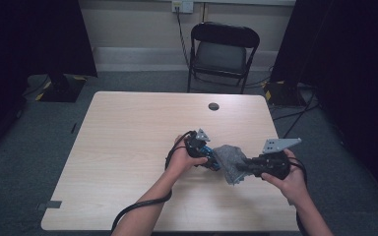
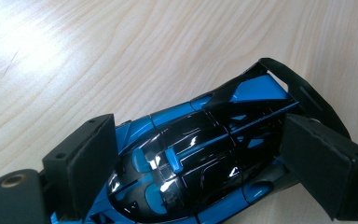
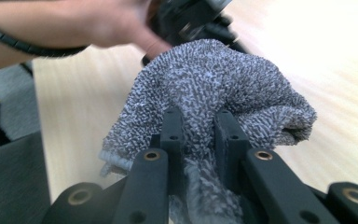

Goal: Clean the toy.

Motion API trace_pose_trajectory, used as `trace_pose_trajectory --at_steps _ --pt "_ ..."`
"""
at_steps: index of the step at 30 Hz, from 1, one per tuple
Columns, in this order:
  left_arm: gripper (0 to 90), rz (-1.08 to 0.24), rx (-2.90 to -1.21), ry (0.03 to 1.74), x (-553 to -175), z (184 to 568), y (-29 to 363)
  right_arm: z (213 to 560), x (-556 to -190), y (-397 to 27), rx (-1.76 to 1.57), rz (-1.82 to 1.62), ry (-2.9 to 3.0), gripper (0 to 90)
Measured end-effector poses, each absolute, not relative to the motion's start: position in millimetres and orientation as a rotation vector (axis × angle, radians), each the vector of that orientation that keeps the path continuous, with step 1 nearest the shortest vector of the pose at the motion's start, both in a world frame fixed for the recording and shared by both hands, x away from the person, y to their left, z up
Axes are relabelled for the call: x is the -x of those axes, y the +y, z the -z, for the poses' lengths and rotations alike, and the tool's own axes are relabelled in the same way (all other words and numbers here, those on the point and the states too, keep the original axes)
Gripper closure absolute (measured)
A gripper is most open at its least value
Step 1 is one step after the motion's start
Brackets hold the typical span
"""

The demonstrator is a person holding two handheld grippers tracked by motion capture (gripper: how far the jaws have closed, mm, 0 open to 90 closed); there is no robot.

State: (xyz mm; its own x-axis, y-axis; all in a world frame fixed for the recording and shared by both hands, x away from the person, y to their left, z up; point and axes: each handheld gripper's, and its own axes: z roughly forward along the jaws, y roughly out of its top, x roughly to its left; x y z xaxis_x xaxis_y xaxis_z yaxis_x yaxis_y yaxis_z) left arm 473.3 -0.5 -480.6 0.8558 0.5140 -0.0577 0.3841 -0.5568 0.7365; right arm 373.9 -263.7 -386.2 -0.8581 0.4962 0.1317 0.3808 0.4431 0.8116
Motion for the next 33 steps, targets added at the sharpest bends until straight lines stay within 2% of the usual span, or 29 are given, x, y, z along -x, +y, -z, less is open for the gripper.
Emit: trace_pose_trajectory --at_steps 7,17,27,30,33 --pt "11.2 -0.211 -2.220 0.646 -473 481 0 394 -400 -265 -0.820 -1.240 2.509 76.4" --pt "11.2 -0.208 -2.220 0.629 -473 482 -1 424 -449 -270 -0.920 -1.093 2.478 75.8" --pt "11.2 -0.203 -2.210 0.616 -473 483 -2 453 -480 -256 -0.915 -0.959 2.528 73.9" --pt "11.2 -0.208 -2.220 0.604 -473 483 -2 458 -488 -252 -0.940 -0.955 2.530 71.4" --pt "11.1 -0.207 -2.212 0.610 -472 483 -2 461 -493 -246 -0.971 -0.938 2.518 63.4"
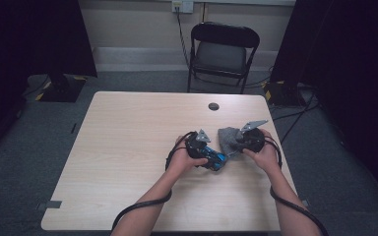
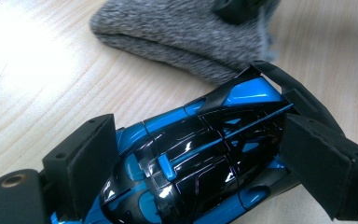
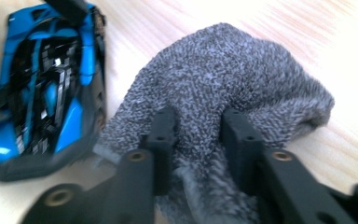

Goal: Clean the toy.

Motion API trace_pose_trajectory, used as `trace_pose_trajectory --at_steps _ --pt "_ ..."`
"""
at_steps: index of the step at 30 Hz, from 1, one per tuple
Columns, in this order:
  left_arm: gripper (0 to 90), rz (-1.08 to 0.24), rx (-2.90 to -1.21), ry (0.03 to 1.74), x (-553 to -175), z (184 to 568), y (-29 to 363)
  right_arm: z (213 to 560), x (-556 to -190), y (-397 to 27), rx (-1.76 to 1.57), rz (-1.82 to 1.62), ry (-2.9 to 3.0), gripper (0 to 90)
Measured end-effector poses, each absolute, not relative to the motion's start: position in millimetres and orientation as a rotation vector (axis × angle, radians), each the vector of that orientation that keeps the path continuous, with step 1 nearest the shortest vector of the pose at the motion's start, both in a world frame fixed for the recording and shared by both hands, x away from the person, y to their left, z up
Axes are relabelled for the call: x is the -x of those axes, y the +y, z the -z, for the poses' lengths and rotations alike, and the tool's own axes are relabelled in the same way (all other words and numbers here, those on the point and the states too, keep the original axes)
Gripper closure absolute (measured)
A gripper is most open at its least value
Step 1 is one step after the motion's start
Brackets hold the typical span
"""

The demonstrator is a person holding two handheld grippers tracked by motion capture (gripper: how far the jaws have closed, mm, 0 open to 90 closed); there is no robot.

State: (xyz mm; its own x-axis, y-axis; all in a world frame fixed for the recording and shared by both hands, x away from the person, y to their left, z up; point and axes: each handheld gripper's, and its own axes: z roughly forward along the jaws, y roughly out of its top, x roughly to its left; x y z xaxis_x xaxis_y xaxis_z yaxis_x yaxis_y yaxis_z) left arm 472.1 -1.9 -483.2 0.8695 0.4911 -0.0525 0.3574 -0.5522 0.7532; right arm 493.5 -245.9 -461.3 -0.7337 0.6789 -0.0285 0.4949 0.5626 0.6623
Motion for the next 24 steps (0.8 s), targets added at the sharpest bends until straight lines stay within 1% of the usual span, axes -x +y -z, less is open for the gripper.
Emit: trace_pose_trajectory --at_steps 1,3,5,6,8,10,11,13,14,16,21,24 --pt "11.2 -0.207 -2.209 0.612 -472 483 -2 462 -495 -245 -0.989 -0.926 2.521 62.3" --pt "11.2 -0.207 -2.211 0.610 -472 483 -2 462 -497 -243 -1.043 -0.904 2.509 55.0" --pt "11.2 -0.208 -2.211 0.608 -472 483 -2 461 -498 -244 -1.104 -0.946 2.481 52.0" --pt "11.2 -0.207 -2.209 0.612 -472 483 -2 460 -499 -244 -1.144 -0.952 2.462 48.4" --pt "11.2 -0.206 -2.209 0.612 -472 483 -2 458 -499 -245 -1.205 -0.991 2.432 47.2" --pt "11.2 -0.206 -2.208 0.612 -472 483 -2 456 -500 -245 -1.264 -0.993 2.390 44.2" --pt "11.2 -0.207 -2.208 0.612 -472 483 -2 456 -501 -244 -1.285 -1.002 2.381 45.5" --pt "11.2 -0.207 -2.206 0.611 -472 484 -2 457 -504 -242 -1.339 -0.960 2.348 41.4" --pt "11.2 -0.209 -2.206 0.609 -472 484 -2 457 -506 -241 -1.356 -0.999 2.340 42.4" --pt "11.2 -0.209 -2.204 0.606 -472 484 -2 459 -509 -239 -1.430 -1.020 2.298 37.6" --pt "11.6 -0.205 -2.210 0.591 -472 484 -3 463 -517 -227 -1.558 -0.990 2.241 38.7" --pt "11.7 -0.203 -2.211 0.585 -472 484 -4 464 -519 -216 -1.527 -0.950 2.272 43.3"
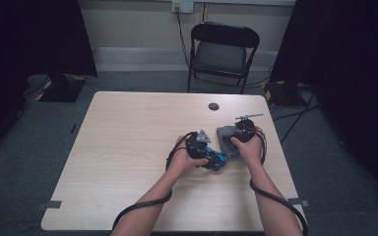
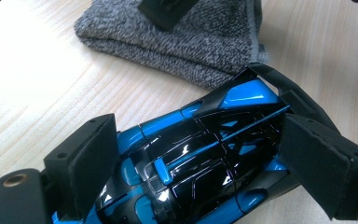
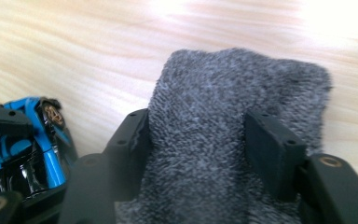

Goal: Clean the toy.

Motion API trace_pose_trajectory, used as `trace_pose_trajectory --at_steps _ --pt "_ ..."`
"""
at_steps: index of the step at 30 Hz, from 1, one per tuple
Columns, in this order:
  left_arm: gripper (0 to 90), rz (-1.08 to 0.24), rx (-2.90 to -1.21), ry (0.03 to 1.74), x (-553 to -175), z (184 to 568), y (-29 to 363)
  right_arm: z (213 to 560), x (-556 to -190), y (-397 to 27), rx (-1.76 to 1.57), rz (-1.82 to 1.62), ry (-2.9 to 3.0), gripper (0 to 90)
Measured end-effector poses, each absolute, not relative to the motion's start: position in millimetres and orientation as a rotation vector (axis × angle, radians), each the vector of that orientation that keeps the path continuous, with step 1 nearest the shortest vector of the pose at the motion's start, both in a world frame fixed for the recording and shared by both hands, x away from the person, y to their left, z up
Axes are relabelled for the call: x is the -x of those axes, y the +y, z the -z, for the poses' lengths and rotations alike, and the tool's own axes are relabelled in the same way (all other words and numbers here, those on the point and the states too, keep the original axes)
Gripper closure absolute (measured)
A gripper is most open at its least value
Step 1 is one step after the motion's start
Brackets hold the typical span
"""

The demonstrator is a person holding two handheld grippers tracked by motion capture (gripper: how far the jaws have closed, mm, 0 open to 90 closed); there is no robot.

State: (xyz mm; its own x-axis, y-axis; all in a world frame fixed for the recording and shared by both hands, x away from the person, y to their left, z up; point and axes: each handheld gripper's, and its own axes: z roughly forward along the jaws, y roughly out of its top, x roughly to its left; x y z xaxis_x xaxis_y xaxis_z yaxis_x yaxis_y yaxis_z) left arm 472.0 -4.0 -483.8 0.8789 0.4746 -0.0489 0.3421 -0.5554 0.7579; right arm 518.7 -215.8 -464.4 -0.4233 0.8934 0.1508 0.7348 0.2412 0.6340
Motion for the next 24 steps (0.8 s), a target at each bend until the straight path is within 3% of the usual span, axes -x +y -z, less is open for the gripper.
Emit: trace_pose_trajectory --at_steps 11,14,19,24 --pt "11.5 -0.189 -2.200 0.594 -472 485 -10 462 -510 -187 -1.272 -1.015 2.428 50.0" --pt "11.2 -0.185 -2.206 0.610 -472 484 -10 460 -511 -188 -1.282 -0.984 2.395 41.7" --pt "17.6 -0.210 -2.225 0.599 -473 478 -10 466 -514 -192 -1.325 -0.949 2.387 39.8" --pt "17.0 -0.239 -2.209 0.612 -470 470 -2 474 -515 -192 -1.336 -0.931 2.391 37.4"
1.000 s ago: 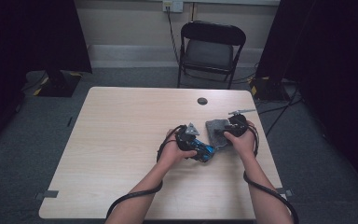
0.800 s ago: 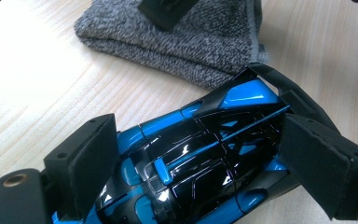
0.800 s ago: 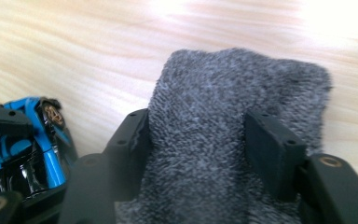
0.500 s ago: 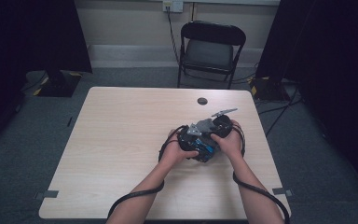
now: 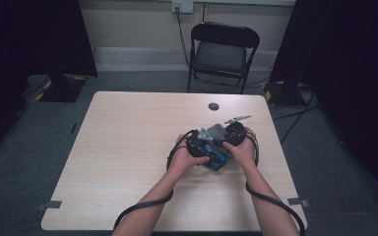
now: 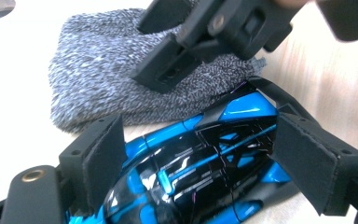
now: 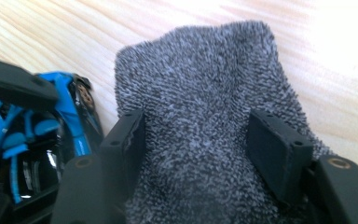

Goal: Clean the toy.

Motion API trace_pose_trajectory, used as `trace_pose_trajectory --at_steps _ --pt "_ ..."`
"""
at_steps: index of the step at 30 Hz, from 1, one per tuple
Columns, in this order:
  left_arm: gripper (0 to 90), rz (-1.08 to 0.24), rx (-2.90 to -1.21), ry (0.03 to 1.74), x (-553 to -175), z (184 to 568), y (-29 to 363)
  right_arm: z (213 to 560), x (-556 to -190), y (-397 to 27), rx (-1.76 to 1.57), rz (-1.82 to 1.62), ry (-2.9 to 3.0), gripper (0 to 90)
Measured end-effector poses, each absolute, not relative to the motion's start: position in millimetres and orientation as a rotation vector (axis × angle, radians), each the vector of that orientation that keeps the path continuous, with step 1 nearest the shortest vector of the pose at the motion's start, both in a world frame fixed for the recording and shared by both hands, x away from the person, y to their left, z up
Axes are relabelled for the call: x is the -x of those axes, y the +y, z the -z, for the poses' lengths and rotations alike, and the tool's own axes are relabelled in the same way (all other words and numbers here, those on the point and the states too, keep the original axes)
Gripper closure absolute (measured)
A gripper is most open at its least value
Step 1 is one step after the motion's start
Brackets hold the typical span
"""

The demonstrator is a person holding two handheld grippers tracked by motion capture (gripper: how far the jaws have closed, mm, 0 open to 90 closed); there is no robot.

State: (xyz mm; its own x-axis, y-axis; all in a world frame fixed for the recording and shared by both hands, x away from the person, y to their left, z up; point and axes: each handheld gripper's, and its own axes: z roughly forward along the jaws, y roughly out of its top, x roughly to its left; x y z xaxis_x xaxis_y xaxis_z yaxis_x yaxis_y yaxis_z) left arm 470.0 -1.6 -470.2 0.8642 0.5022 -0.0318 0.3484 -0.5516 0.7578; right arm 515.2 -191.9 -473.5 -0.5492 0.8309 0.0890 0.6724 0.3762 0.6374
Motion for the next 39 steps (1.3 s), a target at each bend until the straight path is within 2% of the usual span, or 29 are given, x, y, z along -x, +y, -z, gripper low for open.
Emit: trace_pose_trajectory --at_steps 6,15,16,27,34,39 --pt "16.7 -0.243 -2.218 0.660 -464 468 15 479 -516 -190 -1.314 -0.922 2.399 38.5" --pt "14.9 -0.208 -2.216 0.703 -465 478 13 480 -515 -187 -1.272 -0.959 2.432 50.0" --pt "12.8 -0.205 -2.209 0.705 -465 479 14 480 -515 -186 -1.253 -0.980 2.447 50.3" --pt "11.4 -0.191 -2.222 0.718 -466 478 12 483 -514 -183 -1.183 -1.028 2.510 51.0" --pt "8.2 -0.188 -2.199 0.727 -466 480 9 485 -513 -180 -1.166 -1.040 2.513 59.8" --pt "10.4 -0.222 -2.178 0.714 -468 483 7 485 -513 -179 -1.148 -1.042 2.531 67.3"
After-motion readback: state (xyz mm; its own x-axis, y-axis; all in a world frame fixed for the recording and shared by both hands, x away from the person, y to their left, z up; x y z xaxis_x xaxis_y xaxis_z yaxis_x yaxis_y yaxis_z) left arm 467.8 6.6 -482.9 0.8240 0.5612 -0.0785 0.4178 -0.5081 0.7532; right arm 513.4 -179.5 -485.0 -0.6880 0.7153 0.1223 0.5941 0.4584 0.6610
